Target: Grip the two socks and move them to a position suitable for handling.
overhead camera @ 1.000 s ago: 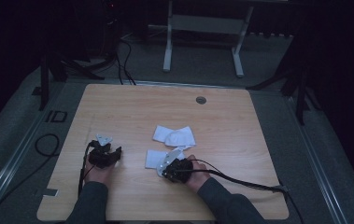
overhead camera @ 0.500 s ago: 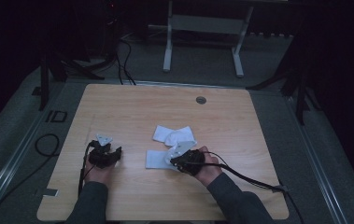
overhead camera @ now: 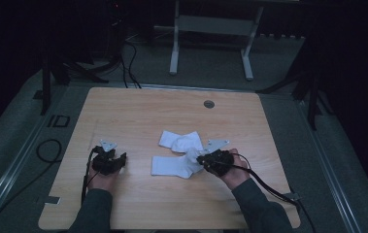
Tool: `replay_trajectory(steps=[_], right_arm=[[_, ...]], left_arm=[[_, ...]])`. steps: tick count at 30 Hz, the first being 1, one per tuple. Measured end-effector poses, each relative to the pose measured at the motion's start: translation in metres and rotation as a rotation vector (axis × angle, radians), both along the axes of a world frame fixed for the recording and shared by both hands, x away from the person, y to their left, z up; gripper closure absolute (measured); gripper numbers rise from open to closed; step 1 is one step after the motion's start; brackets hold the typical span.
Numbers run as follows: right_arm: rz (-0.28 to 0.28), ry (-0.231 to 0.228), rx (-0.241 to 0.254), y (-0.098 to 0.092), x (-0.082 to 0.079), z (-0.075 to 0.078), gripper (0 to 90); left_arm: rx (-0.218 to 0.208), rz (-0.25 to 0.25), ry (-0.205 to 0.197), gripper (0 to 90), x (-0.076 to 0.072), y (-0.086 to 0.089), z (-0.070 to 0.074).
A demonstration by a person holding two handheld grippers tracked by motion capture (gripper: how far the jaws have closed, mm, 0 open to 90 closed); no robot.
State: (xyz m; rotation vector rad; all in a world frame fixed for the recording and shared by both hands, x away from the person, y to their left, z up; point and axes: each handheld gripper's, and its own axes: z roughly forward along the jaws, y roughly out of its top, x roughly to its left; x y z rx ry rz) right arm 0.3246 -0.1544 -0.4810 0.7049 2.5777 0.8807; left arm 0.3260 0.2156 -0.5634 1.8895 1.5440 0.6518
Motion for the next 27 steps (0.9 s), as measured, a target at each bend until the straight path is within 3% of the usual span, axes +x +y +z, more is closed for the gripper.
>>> replay_trajectory(steps=[13,18,19,27], right_arm=[[-0.082,0.018,-0.005,-0.032,0.002,-0.001,85.3],[-0.165,-0.016,-0.053,-0.047,0.007,-0.003,70.1],[-0.172,-0.013,-0.043,-0.049,0.008,-0.002,68.3],[-0.169,-0.014,-0.042,-0.053,0.014,-0.001,64.0]], left_arm=[[0.000,-0.001,-0.001,51.7,0.000,0.000,0.000],[0.000,-0.001,-0.001,51.7,0.000,0.000,0.000],[0.000,-0.001,-0.001,51.7,0.000,0.000,0.000],[0.000,-0.002,-0.001,51.6,0.000,0.000,0.000]])
